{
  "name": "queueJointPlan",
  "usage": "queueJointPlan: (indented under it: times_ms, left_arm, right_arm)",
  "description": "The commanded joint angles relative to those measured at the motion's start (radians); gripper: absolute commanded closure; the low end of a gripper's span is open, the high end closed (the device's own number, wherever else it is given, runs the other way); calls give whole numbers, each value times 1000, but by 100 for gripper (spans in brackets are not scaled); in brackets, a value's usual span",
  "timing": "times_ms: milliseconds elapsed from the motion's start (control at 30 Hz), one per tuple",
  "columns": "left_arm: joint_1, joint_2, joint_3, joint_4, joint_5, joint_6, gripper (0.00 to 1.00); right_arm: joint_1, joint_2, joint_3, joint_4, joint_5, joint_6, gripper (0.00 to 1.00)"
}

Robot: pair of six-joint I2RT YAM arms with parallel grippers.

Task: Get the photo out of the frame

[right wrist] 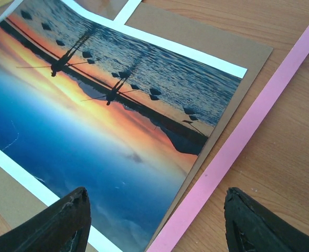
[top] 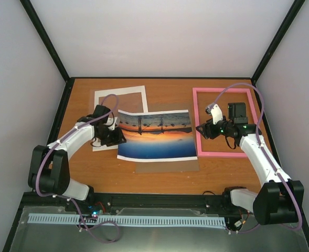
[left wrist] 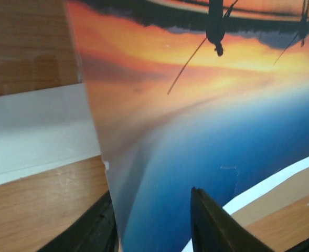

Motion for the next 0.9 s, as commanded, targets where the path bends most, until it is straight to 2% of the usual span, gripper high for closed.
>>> queueJointPlan:
  times_ms: [0,100,267,467,533,600,667,733,867]
  left_arm:
    - [8,18,44,-39,-80,9,53]
    - [8,-11,58,-51,-148,-5,42]
    - [8,-55,101,-52,-256,1,35]
    - [8,-123,141,94,-411,54,26]
    - [8,-165,127,165,-482,52,18]
    - [8,-214,95,247,-520,57,5]
    - [8,-269,26,353,-563,70,0]
    - [8,-325,-45,439,-613,91,0]
    - [8,-407,-137,538,-659,110,0]
  right_arm:
    - [-6,-23,6,-6,-10,-14,32]
    - [-6,-23,4,-5,-9,-13,32]
    - [-6,-21,9,-5,-3,-10,32]
    - [-6,-58,-5,31,77,25,31]
    - [-7,-82,-18,61,104,45,31]
    - [-7,-108,-27,95,157,80,29]
    - [-8,-118,-27,124,245,124,11]
    - [-8,-114,-19,145,319,163,0]
    - [-7,-81,15,123,332,192,0]
